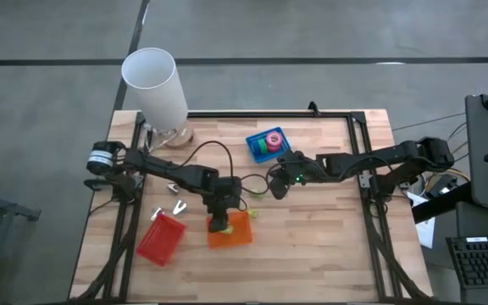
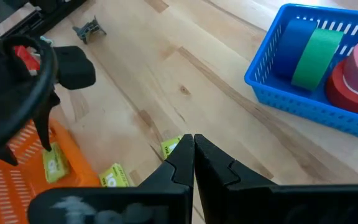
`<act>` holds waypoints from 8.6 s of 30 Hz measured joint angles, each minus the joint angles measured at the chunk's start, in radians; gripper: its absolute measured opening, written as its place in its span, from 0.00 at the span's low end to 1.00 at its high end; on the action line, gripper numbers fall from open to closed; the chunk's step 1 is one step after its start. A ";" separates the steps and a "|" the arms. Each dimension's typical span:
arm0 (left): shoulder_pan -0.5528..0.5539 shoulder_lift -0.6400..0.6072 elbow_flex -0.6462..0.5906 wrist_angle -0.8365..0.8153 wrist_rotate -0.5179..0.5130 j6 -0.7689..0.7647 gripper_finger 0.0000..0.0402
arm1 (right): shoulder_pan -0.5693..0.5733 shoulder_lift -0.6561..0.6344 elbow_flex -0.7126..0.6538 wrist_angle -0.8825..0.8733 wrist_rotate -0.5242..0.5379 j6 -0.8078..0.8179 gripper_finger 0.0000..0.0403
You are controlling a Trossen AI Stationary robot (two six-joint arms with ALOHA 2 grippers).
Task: Pick and place Stapler, Stapler remover, tape
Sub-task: Put the top green box of staples into the orange bin
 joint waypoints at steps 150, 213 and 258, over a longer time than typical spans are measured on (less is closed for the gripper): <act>0.179 -0.470 0.135 -0.101 -0.405 -0.618 0.42 | 0.021 0.391 0.516 -0.141 -0.055 -0.567 0.28; 0.179 -0.490 0.135 -0.098 -0.461 -0.676 0.24 | 0.027 0.386 0.747 -0.123 0.062 -0.756 0.27; -0.142 -0.460 -0.267 0.239 -0.234 -0.897 0.17 | 0.056 0.335 0.375 -0.367 -0.136 -0.411 0.45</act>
